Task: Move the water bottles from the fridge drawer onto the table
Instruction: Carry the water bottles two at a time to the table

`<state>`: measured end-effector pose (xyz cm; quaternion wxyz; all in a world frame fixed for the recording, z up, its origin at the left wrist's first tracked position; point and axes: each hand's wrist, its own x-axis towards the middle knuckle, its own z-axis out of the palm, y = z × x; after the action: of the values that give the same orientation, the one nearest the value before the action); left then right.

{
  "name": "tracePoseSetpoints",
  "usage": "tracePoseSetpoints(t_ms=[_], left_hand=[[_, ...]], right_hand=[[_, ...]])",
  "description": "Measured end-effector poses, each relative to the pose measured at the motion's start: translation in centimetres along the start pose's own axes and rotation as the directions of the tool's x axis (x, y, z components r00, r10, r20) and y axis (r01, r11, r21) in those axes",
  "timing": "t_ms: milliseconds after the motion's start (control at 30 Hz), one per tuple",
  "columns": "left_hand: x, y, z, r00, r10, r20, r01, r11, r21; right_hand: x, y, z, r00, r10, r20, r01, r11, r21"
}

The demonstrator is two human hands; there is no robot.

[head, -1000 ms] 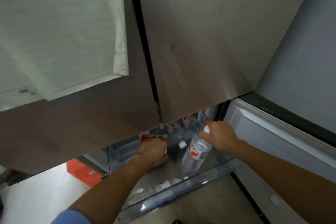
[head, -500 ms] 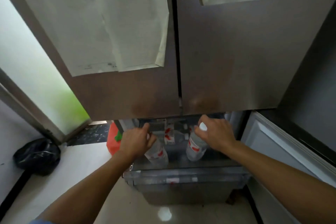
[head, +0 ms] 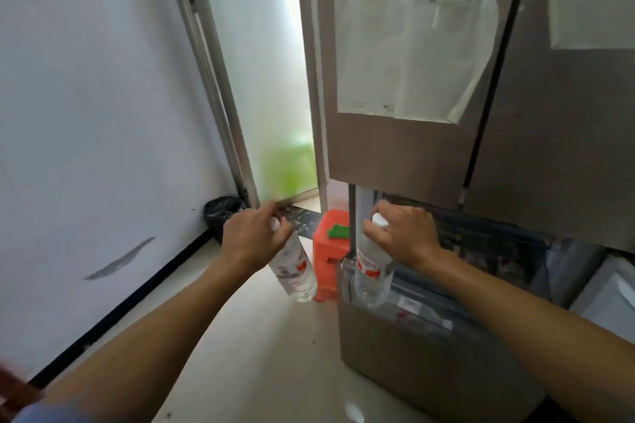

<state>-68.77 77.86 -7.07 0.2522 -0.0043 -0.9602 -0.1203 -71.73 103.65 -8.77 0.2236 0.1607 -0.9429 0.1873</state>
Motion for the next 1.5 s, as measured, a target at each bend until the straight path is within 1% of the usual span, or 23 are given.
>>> tracePoseSetpoints(t_ms=[133, 200, 400, 500, 633, 733, 900, 1000, 1067, 1133, 1200, 1300, 1400, 1500], left_hand=[[-6.0, -8.5, -3.9, 0.983, -0.170, 0.071, 0.163, 0.982, 0.093], [-9.5, -12.9, -6.4, 0.968, -0.239, 0.079, 0.228, 0.966, 0.124], [-21.1, -26.4, -14.9, 0.908, -0.414, 0.057, 0.386, 0.883, 0.268], [-26.6, -32.7, -19.2, 0.865, -0.501, 0.009, 0.469, 0.816, 0.337], [-33.8, -39.2, -24.5, 0.788, -0.615, -0.014, 0.575, 0.727, 0.375], [-38.2, -43.5, -27.9, 0.714, -0.699, -0.043, 0.655, 0.645, 0.394], [-44.8, -49.6, -30.9, 0.560, -0.820, -0.118, 0.791, 0.487, 0.370], [-47.6, -54.1, -32.1, 0.458, -0.878, -0.139, 0.851, 0.388, 0.355], [-48.8, -57.7, -33.2, 0.405, -0.901, -0.156, 0.883, 0.340, 0.324], [-49.6, -60.9, -34.4, 0.354, -0.919, -0.171, 0.904, 0.289, 0.315], [-50.2, -63.8, -35.7, 0.322, -0.926, -0.199, 0.915, 0.250, 0.318], [-51.4, -68.2, -37.9, 0.273, -0.928, -0.255, 0.938, 0.198, 0.285], [-52.9, -71.7, -39.9, 0.227, -0.926, -0.301, 0.946, 0.137, 0.293], [-54.6, -75.8, -41.7, 0.201, -0.929, -0.311, 0.948, 0.105, 0.300]], right_hand=[[-1.3, -8.5, 4.2, 0.979, -0.179, 0.093, 0.177, 0.984, 0.032], [-1.6, -13.5, 6.2, 0.959, -0.244, 0.144, 0.237, 0.969, 0.068], [-4.3, -31.0, 12.2, 0.880, -0.410, 0.240, 0.373, 0.909, 0.186], [-6.2, -40.1, 15.0, 0.825, -0.495, 0.273, 0.426, 0.862, 0.275], [-9.0, -50.6, 18.5, 0.746, -0.577, 0.333, 0.456, 0.806, 0.377], [-10.2, -58.5, 20.2, 0.671, -0.663, 0.332, 0.531, 0.742, 0.408], [-12.3, -69.6, 24.3, 0.485, -0.816, 0.315, 0.666, 0.578, 0.471], [-13.0, -76.3, 27.9, 0.384, -0.878, 0.284, 0.713, 0.478, 0.513], [-13.1, -81.2, 30.3, 0.313, -0.913, 0.260, 0.737, 0.406, 0.540], [-13.0, -86.1, 32.2, 0.258, -0.932, 0.255, 0.751, 0.360, 0.554], [-13.0, -90.7, 33.9, 0.218, -0.943, 0.251, 0.765, 0.325, 0.556], [-13.0, -97.5, 35.6, 0.179, -0.959, 0.218, 0.780, 0.274, 0.563], [-13.4, -103.2, 36.8, 0.116, -0.967, 0.228, 0.781, 0.230, 0.580], [-14.2, -108.6, 38.6, 0.096, -0.966, 0.242, 0.777, 0.224, 0.588]])
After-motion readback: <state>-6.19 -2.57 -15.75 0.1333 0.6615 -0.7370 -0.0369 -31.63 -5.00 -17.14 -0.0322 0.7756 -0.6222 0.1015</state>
